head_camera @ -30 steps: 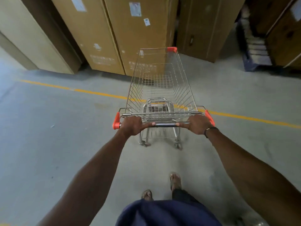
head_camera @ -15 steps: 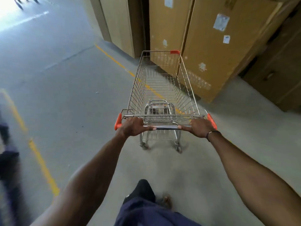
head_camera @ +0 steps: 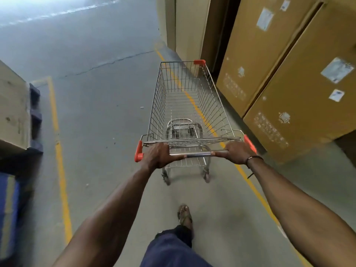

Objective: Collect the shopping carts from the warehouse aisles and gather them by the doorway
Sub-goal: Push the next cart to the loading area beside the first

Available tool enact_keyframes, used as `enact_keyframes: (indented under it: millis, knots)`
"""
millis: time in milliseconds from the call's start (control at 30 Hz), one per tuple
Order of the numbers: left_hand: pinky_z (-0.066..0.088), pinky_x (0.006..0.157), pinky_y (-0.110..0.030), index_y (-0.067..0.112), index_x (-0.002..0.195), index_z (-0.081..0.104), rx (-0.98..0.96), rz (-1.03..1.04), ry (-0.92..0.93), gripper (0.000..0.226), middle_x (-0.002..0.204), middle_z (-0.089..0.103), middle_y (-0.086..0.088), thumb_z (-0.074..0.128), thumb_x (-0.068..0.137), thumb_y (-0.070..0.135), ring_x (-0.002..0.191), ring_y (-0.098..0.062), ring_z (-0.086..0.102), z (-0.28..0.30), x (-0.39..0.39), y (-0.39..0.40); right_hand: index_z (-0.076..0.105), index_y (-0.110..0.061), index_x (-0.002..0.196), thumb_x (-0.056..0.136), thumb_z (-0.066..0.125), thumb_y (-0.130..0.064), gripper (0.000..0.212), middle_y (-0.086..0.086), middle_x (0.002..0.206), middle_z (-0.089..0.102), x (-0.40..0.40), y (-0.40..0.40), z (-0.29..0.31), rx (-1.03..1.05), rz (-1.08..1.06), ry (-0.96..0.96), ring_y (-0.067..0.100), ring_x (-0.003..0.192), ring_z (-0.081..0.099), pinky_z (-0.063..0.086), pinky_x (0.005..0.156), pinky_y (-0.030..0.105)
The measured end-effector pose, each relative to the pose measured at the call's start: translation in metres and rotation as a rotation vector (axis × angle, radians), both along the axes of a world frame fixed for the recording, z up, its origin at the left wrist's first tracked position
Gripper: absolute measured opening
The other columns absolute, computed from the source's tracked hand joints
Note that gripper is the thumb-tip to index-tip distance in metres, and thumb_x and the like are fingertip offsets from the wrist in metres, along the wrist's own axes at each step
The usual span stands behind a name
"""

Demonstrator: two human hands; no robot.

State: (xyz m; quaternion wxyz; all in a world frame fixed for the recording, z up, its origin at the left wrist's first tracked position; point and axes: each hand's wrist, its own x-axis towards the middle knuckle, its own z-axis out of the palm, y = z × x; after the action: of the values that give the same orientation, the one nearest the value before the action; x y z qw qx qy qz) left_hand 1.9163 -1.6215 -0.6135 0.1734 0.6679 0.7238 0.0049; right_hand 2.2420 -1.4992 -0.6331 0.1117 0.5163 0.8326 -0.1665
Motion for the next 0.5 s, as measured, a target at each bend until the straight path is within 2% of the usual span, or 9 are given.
enact_keyframes:
  millis: [100,133,200,267,367,467,500]
  knots:
    - [0.026,0.046,-0.033,0.016,0.053,0.043,0.029,0.051,0.021,0.085,0.051,0.049,-0.001,0.048,0.079,0.098,0.046,-0.016,0.045,-0.001,-0.015,0.037,0.048,-0.022,0.056,0.060,0.011,-0.117,0.102,-0.003,0.055,0.052,-0.021,0.053,0.001,0.002,0.048,-0.009,0.011,0.054,0.046,0.011,0.058,0.038]
    - [0.027,0.046,-0.032,0.016,0.053,0.045,0.032,0.068,0.030,0.087,0.051,0.051,-0.001,0.046,0.078,0.099,0.046,-0.017,0.048,-0.002,-0.020,0.049,0.047,-0.023,0.055,0.060,0.011,-0.117,0.102,-0.004,0.054,0.051,-0.029,0.070,0.001,0.011,0.062,0.000,0.011,0.053,0.045,0.009,0.059,0.030]
    - [0.030,0.048,-0.032,0.016,0.052,0.048,0.032,0.093,0.059,0.090,0.052,0.055,-0.001,0.041,0.077,0.102,0.048,-0.017,0.053,-0.002,-0.032,0.076,0.046,-0.023,0.053,0.059,0.011,-0.118,0.101,-0.005,0.052,0.050,-0.046,0.106,-0.001,0.020,0.090,0.003,0.011,0.051,0.045,0.006,0.061,0.028]
    - [0.032,0.050,-0.033,0.016,0.051,0.049,0.031,0.118,0.060,0.091,0.053,0.056,-0.002,0.040,0.077,0.103,0.049,-0.017,0.055,-0.004,-0.045,0.103,0.044,-0.024,0.052,0.060,0.012,-0.117,0.099,-0.006,0.050,0.049,-0.062,0.139,-0.002,-0.004,0.114,0.005,0.011,0.051,0.045,0.011,0.059,0.034]
    - [0.033,0.051,-0.033,0.015,0.053,0.052,0.030,0.143,0.095,0.091,0.055,0.058,-0.002,0.040,0.078,0.102,0.051,-0.018,0.055,-0.001,-0.062,0.147,0.044,-0.024,0.052,0.067,0.016,-0.114,0.096,-0.007,0.050,0.050,-0.085,0.193,-0.003,0.008,0.131,0.011,0.010,0.052,0.050,0.027,0.078,0.040]
    - [0.040,0.058,-0.034,0.015,0.055,0.056,0.022,0.179,0.123,0.092,0.058,0.060,-0.001,0.038,0.077,0.102,0.056,-0.020,0.059,-0.002,-0.078,0.195,0.042,-0.024,0.052,0.067,0.017,-0.115,0.095,-0.008,0.049,0.047,-0.108,0.252,-0.006,0.008,0.159,0.024,0.010,0.050,0.046,0.028,0.080,0.044]
    - [0.041,0.059,-0.035,0.015,0.055,0.057,0.021,0.189,0.133,0.092,0.058,0.060,-0.001,0.037,0.077,0.103,0.057,-0.020,0.059,-0.003,-0.084,0.213,0.042,-0.024,0.052,0.066,0.016,-0.115,0.095,-0.008,0.050,0.047,-0.117,0.274,-0.006,0.012,0.175,0.033,0.010,0.050,0.045,0.026,0.076,0.042]
